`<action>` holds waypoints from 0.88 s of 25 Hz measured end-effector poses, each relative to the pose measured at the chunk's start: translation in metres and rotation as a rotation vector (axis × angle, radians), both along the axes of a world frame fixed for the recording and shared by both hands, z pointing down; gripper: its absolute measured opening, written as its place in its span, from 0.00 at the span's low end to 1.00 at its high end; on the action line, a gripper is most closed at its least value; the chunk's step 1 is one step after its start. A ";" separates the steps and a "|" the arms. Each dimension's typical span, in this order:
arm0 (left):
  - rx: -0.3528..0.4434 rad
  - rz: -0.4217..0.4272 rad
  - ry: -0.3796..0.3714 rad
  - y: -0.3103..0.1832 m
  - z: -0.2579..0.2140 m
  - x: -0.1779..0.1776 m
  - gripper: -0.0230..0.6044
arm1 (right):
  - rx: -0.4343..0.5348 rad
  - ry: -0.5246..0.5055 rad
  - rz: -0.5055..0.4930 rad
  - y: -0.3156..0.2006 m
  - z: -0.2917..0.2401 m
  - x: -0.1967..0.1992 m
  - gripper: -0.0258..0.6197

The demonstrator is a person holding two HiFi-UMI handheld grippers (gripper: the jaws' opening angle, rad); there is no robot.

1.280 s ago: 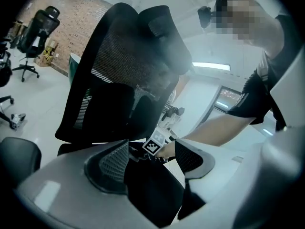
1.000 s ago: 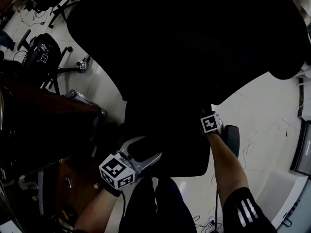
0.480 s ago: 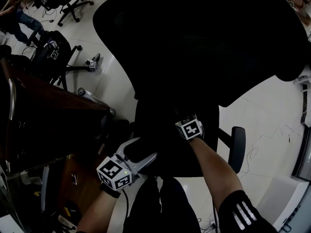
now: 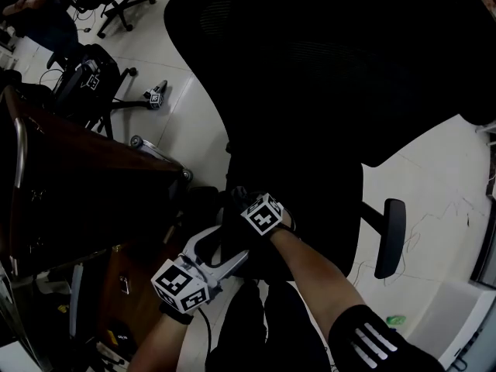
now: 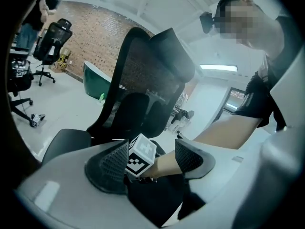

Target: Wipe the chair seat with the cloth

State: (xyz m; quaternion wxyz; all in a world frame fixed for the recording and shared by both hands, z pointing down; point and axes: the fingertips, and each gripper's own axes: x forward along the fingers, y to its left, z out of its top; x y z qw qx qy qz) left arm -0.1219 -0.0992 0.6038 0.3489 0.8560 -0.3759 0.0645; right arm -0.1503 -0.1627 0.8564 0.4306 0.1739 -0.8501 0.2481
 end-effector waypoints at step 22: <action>-0.011 0.181 0.068 0.012 -0.005 0.096 0.56 | 0.049 0.424 0.306 0.002 0.013 0.350 0.11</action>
